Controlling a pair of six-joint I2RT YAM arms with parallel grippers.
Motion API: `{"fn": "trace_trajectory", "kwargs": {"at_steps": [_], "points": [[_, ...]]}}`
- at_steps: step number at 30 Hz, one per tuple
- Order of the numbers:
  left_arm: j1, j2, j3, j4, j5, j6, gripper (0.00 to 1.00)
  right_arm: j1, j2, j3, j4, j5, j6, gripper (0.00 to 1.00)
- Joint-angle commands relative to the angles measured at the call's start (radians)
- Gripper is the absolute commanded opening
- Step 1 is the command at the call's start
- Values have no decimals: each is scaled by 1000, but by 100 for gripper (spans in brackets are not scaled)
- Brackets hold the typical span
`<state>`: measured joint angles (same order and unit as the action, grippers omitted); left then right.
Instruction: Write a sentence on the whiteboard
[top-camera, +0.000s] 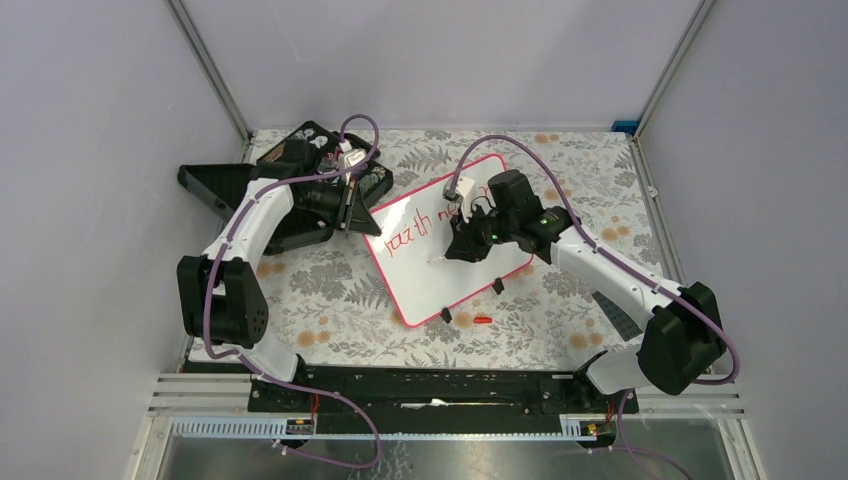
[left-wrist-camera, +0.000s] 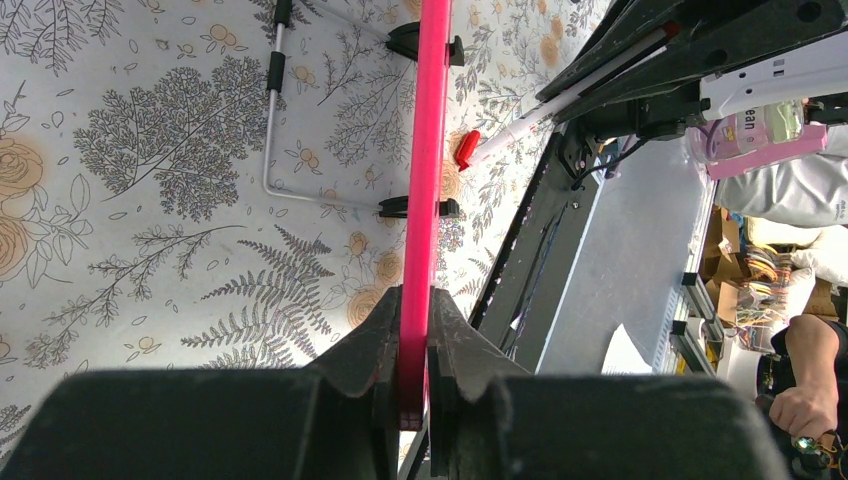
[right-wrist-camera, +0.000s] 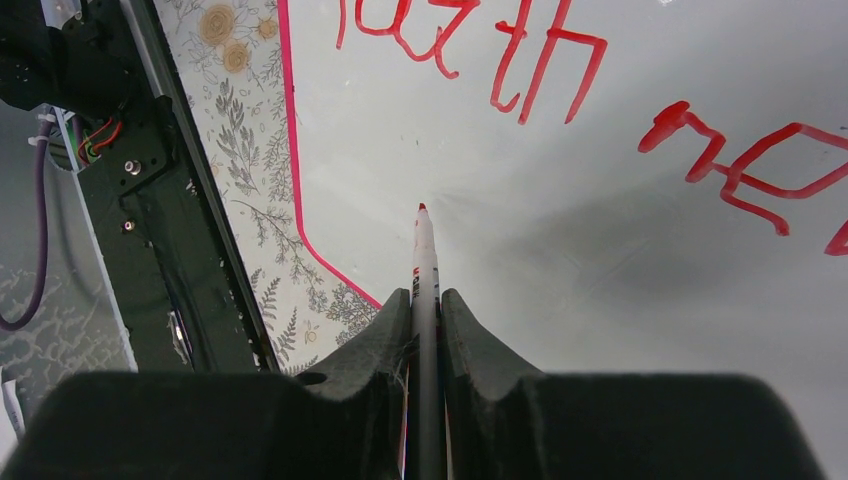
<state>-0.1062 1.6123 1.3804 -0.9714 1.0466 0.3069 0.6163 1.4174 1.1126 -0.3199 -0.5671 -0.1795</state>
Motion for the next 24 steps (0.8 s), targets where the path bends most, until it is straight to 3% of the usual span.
{"fn": "trace_trajectory", "kwargs": {"at_steps": [1,24], "points": [[-6,12,11,34,-46,31,2,15,-30,1,2,8,-9,0],[-10,5,11,35,-56,32,0,15,-1,32,1,78,-17,0]]}}
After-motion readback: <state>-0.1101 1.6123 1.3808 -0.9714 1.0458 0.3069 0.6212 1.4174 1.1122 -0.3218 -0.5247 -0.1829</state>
